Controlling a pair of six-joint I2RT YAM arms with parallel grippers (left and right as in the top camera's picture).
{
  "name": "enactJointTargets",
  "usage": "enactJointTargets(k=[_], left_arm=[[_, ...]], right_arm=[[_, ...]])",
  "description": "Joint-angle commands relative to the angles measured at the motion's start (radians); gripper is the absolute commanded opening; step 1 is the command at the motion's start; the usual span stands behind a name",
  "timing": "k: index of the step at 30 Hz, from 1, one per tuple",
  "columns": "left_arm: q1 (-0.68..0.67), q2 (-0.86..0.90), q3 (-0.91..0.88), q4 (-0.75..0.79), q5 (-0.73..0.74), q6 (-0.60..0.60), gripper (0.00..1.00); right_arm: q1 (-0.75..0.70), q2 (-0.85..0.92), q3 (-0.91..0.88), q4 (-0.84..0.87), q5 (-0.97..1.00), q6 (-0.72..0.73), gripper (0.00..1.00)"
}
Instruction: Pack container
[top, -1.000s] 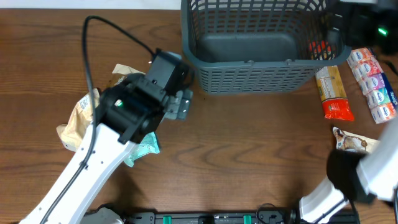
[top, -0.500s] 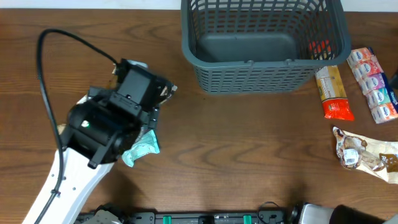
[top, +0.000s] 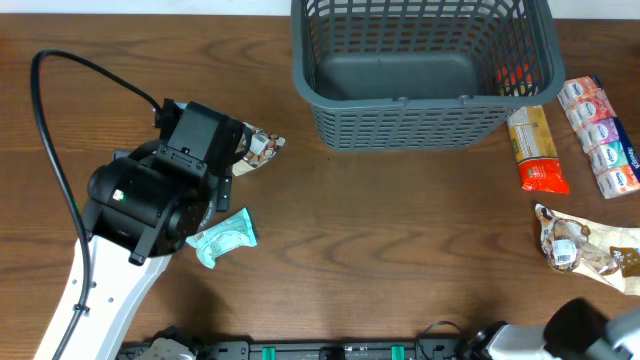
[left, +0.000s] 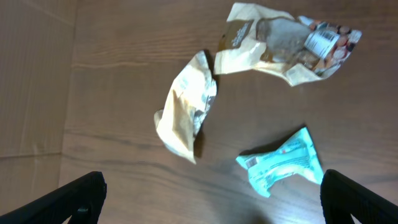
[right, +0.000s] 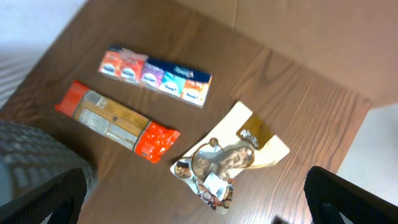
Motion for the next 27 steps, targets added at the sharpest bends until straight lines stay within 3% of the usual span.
enactJointTargets(k=[1,6,13,22,27], left_arm=[[0.006,-0.008,0.007,-0.024,-0.011,-0.009,0.99],[0.006,-0.008,0.007,-0.037,-0.011,-0.009,0.99],[0.006,-0.008,0.007,-0.037,-0.004,-0.009,0.99],[0.006,-0.007,0.007,-0.037,-0.004,-0.009,0.99],[0.006,-0.007,0.007,-0.027,-0.017,0.0,0.98]], right_arm=[[-0.077,0.057,-0.008,-0.006,-0.184,-0.02,0.99],[-0.117,0.115,-0.008,0.0,-0.301,-0.053,0.99],[-0.086,0.152,-0.008,-0.002,-0.631,-0.436,0.99],[0.018,0.239,-0.008,0.027,-0.607,-0.792,0.99],[0.085,0.365,-0.008,0.02,-0.397,-0.785,0.99]])
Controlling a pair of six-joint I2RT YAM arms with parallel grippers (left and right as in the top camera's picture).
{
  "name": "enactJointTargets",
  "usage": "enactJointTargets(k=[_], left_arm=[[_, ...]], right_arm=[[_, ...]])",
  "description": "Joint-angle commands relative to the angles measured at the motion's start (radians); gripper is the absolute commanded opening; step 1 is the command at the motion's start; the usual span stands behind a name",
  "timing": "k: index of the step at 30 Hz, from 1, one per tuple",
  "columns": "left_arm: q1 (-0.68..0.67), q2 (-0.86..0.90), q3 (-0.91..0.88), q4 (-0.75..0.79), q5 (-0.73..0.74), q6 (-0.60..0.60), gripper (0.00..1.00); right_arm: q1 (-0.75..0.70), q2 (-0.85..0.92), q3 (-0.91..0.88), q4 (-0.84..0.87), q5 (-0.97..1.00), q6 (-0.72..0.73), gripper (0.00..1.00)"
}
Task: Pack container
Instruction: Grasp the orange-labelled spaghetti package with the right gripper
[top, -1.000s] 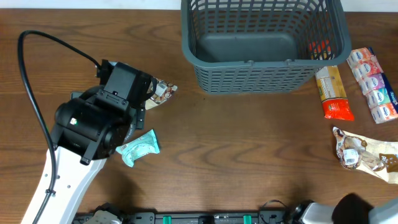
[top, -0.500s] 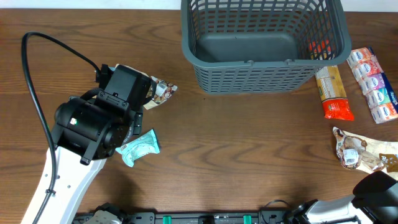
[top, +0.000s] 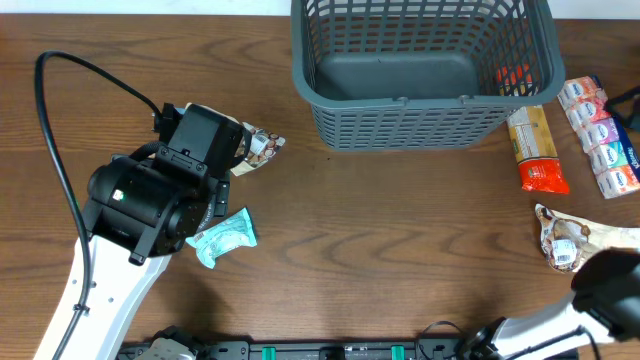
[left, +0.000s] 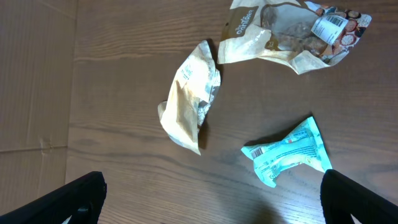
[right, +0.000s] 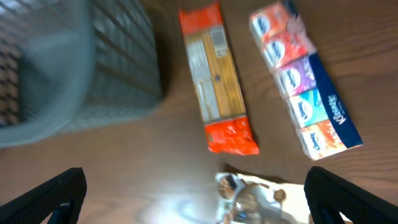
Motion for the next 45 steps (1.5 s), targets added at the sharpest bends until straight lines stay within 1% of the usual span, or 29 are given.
enactJointTargets(k=[1,6,10,14,20,25,34,38,45], left_arm=[[0.006,-0.007,0.007,0.009,-0.024,0.015,0.99],[0.006,-0.007,0.007,-0.002,-0.034,0.068,0.99],[0.006,-0.007,0.007,-0.003,-0.034,0.068,0.98],[0.006,-0.007,0.007,-0.004,-0.034,0.068,0.99],[0.006,-0.007,0.007,-0.004,-0.034,0.067,0.99],[0.006,-0.007,0.007,-0.004,-0.034,0.067,0.98],[0.006,-0.007,0.007,-0.004,-0.034,0.067,0.99],[0.006,-0.007,0.007,-0.004,-0.034,0.068,0.99],[0.006,-0.007,0.007,-0.004,-0.034,0.068,0.99]], right_arm=[[0.042,0.1,-0.001,-0.001,0.124,-0.059,0.99],[0.092,0.259,-0.001,0.024,0.257,-0.025,0.99],[0.139,0.362,-0.001,0.062,0.32,-0.026,0.99],[0.186,0.418,-0.001,0.083,0.362,-0.021,0.99],[0.27,0.433,-0.001,0.137,0.459,-0.006,0.99],[0.309,0.436,-0.001,0.177,0.488,-0.005,0.99],[0.31,0.469,-0.001,0.191,0.485,-0.002,0.99],[0.311,0.484,-0.001,0.196,0.437,0.004,0.99],[0.312,0.508,-0.003,0.209,0.434,0.005,0.99]])
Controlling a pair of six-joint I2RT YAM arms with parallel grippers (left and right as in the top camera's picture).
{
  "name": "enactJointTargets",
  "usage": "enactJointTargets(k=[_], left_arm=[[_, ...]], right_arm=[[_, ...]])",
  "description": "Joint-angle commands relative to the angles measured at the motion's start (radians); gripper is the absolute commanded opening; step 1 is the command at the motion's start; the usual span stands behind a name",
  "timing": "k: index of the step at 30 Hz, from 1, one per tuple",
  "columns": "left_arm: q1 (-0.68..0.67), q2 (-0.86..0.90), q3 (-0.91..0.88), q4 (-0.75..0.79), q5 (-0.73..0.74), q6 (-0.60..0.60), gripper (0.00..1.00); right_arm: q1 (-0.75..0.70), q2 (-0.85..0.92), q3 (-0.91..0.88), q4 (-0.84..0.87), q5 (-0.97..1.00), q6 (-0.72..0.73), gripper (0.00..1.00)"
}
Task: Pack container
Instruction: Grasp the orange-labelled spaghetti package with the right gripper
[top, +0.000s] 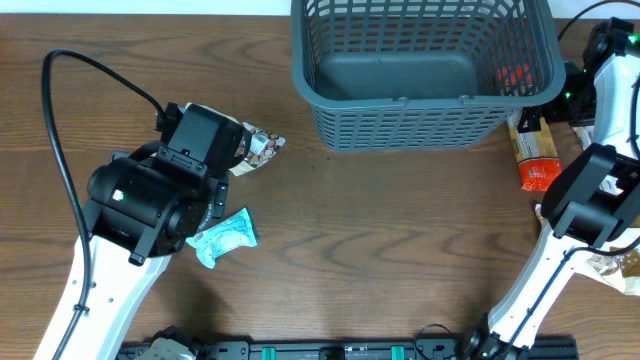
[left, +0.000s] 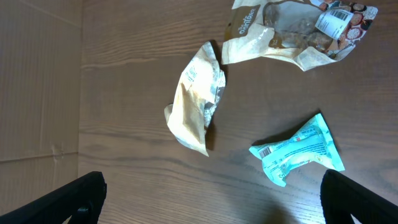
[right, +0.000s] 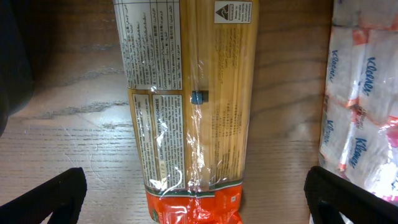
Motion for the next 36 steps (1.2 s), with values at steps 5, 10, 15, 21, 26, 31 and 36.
enactJointTargets(k=[5,10,15,21,26,31,36], left_arm=[[0.006,-0.007,0.007,-0.003,-0.019,0.014,0.99],[0.006,-0.007,0.007,-0.003,-0.019,0.014,0.99],[0.006,-0.007,0.007,-0.003,-0.019,0.013,0.99],[0.006,-0.007,0.007,-0.003,-0.019,0.013,0.99],[0.006,-0.007,0.007,-0.003,-0.019,0.014,0.99],[0.006,-0.007,0.007,-0.003,-0.019,0.014,0.99],[0.006,-0.007,0.007,-0.003,-0.019,0.014,0.99]], right_arm=[[0.002,0.06,-0.008,0.001,-0.016,0.027,0.99],[0.002,0.092,-0.018,0.001,-0.019,0.034,0.99],[0.002,0.106,-0.036,0.009,-0.018,0.033,0.99],[0.002,0.106,-0.085,0.039,-0.018,0.033,0.99],[0.002,0.106,-0.137,0.066,-0.018,0.034,0.99],[0.002,0.107,-0.151,0.077,-0.014,0.056,0.99],[0.002,0.107,-0.151,0.092,-0.013,0.085,0.43]])
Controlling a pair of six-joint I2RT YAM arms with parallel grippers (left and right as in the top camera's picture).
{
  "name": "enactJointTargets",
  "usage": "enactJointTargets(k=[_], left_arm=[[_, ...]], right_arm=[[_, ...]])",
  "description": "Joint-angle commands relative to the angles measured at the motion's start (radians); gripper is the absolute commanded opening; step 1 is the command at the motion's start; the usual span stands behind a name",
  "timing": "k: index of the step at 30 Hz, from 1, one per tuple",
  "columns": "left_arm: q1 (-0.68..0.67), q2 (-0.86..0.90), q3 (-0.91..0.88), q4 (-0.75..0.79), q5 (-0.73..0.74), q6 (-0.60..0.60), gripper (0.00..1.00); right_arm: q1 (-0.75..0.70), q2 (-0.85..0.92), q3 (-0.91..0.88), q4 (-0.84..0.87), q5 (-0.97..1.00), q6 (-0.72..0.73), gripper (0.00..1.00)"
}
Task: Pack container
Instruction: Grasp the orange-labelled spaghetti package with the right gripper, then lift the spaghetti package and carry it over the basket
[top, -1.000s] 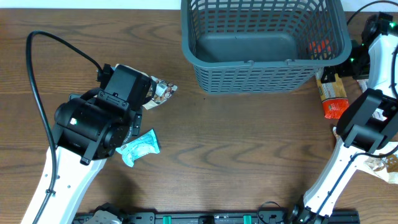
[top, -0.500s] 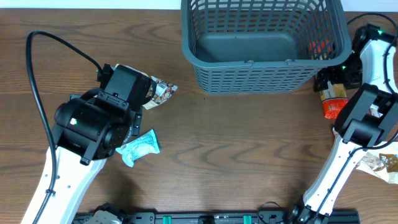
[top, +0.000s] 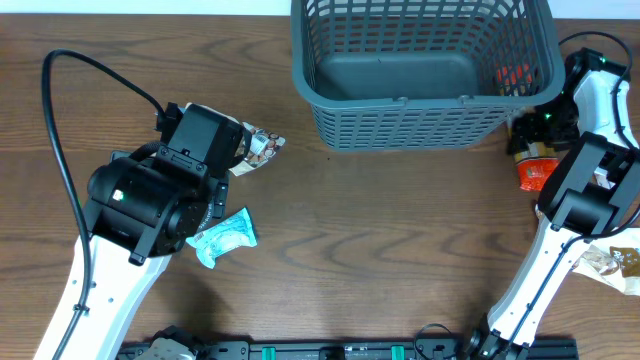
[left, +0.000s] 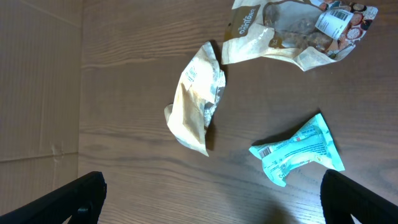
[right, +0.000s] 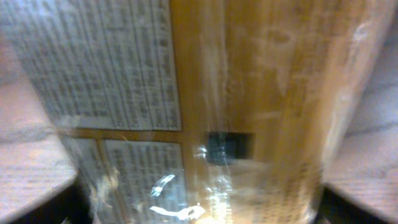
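The grey mesh basket (top: 420, 130) stands at the table's far middle. Right of it lies a long spaghetti pack (right: 205, 106) with an orange end (top: 536, 174). My right gripper (right: 199, 208) is down on that pack, open, its dark fingers at either side of the pack, which fills the blurred wrist view. My left gripper (left: 211, 205) hangs open above a cream bag (left: 196, 99), a brown-and-cream snack bag (left: 292, 28) and a teal packet (left: 297, 152), touching none of them.
Something red-orange (top: 514, 75) shows through the basket's right wall. Another snack bag (top: 605, 262) lies at the right front edge, partly behind my right arm (top: 590, 190). My left arm (top: 150, 195) covers part of the left-hand items from above.
My right gripper has come down close onto the spaghetti pack, which now fills its wrist view and is blurred. The left arm and its three packets have not moved.
My right arm was low at the front right corner, its camera seeing the spaghetti, tissue packs and snack bag from afar. Then it was nearer the basket, then right above the spaghetti pack, and now down on it. The left gripper stayed open above its packets throughout.
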Motion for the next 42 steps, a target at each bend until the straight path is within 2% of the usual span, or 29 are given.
enactJointTargets(k=[1,2,3,5,15,20,24,32,37,42], left_arm=[[0.006,-0.007,0.007,-0.003,-0.019,0.014,0.99],[0.006,-0.007,0.007,-0.003,-0.019,0.014,0.99],[0.006,-0.007,0.007,-0.003,-0.019,0.014,0.99],[0.006,-0.007,0.007,-0.003,-0.019,0.014,0.99],[0.006,-0.007,0.007,-0.003,-0.019,0.014,0.99],[0.006,-0.007,0.007,-0.003,-0.019,0.014,0.99],[0.006,-0.007,0.007,-0.003,-0.019,0.013,0.99],[0.006,-0.007,0.007,-0.003,-0.019,0.014,0.99],[0.006,-0.007,0.007,-0.003,-0.019,0.013,0.99],[0.006,-0.007,0.007,-0.003,-0.019,0.014,0.99]], right_arm=[[0.003,0.016,-0.016,0.008,-0.021,0.047,0.32],[0.003,0.016,-0.016,0.011,-0.017,0.054,0.18],[0.003,0.016,-0.016,0.012,-0.014,0.056,0.11],[0.003,0.016,-0.016,0.014,-0.01,0.072,0.01],[0.001,0.008,0.05,0.007,-0.01,0.164,0.01],[-0.003,-0.003,0.23,-0.071,-0.008,0.19,0.01],[-0.011,-0.007,0.443,-0.164,0.042,0.221,0.01],[-0.028,-0.016,0.858,-0.298,-0.028,0.272,0.01],[-0.025,-0.077,0.98,-0.31,-0.137,0.29,0.01],[-0.017,-0.19,1.002,-0.249,-0.223,0.351,0.01]])
